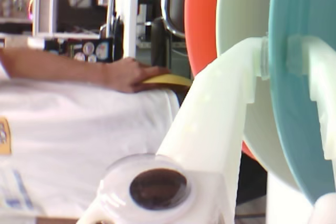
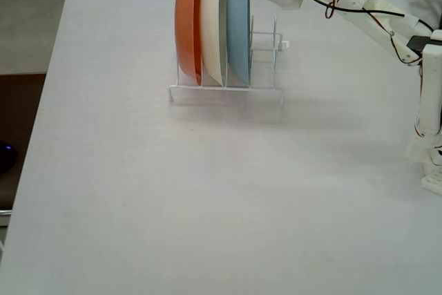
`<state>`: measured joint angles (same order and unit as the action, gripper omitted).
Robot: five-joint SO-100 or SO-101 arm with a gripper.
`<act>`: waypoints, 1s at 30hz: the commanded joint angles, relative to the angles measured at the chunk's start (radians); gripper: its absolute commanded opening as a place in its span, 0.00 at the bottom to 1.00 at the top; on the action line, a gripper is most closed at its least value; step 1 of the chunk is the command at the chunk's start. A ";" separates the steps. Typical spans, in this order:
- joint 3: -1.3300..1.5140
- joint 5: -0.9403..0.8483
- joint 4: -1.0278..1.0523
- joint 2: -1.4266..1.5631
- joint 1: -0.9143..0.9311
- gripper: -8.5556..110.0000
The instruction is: Please give me two plates.
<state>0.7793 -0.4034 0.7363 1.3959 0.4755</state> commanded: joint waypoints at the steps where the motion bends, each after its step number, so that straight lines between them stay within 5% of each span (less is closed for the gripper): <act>1: -0.140 0.026 0.057 0.109 0.012 0.07; 30: 0.252 0.066 0.212 0.853 -0.018 0.07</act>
<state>1.0278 -0.3513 0.9695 2.1322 0.4863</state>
